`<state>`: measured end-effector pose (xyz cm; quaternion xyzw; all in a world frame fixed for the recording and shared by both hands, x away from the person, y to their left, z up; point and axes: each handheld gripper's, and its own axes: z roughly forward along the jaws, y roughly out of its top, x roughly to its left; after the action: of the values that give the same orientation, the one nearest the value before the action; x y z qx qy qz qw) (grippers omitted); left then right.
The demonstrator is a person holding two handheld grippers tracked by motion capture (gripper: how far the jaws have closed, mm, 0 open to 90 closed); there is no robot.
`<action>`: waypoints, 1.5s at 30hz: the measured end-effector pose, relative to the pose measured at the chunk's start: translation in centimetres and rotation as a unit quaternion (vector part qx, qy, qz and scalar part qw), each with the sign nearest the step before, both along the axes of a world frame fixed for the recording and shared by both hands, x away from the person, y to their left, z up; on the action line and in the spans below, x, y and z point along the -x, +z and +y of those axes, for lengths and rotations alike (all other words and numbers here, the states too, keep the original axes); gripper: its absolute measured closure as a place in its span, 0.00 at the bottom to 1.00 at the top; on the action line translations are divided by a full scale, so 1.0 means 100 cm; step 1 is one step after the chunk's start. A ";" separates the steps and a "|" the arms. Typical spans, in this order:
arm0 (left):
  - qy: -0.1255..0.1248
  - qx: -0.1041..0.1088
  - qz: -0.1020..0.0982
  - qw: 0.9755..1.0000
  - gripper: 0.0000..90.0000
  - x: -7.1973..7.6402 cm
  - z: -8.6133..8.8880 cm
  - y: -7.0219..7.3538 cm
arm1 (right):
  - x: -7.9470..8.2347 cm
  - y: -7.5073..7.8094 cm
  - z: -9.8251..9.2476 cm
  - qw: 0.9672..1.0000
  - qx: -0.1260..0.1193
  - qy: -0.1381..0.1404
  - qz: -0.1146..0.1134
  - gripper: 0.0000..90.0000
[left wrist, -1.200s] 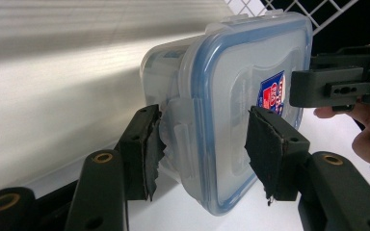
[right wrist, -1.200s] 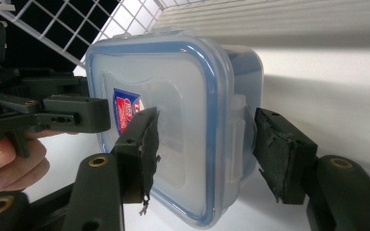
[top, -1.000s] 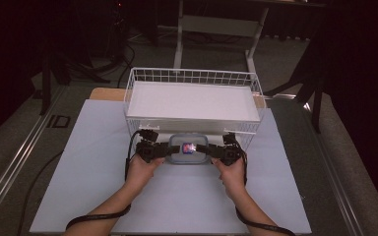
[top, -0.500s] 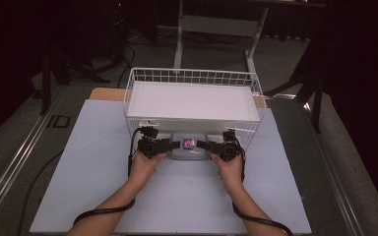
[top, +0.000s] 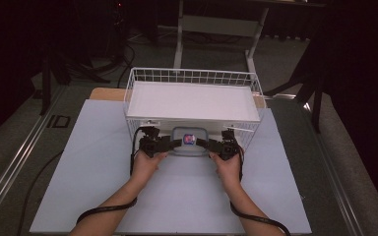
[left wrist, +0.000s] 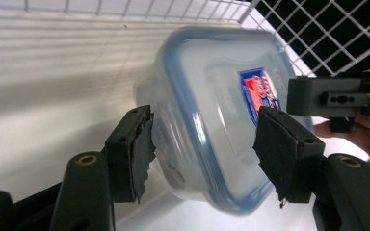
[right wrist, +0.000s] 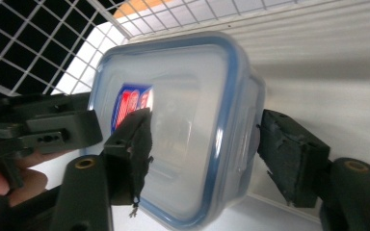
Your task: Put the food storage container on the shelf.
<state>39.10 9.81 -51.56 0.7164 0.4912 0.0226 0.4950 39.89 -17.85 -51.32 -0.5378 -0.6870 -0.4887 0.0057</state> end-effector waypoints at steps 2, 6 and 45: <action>0.002 -0.004 0.001 1.000 0.39 -0.002 -0.002 -0.002 | -0.001 -0.001 -0.001 1.000 0.003 -0.007 -0.003 0.43; 0.001 0.006 0.004 1.000 0.38 -0.004 -0.001 -0.004 | -0.002 0.002 -0.001 1.000 0.014 -0.008 -0.009 0.44; -0.097 -0.020 -0.111 0.989 0.03 0.144 0.037 0.029 | 0.071 0.010 0.033 0.981 0.134 0.088 -0.108 0.91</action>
<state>24.75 13.48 -48.68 0.7631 0.3608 0.0639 0.5324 32.76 -14.54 -50.34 -0.4147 -0.7878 -0.4447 -0.0979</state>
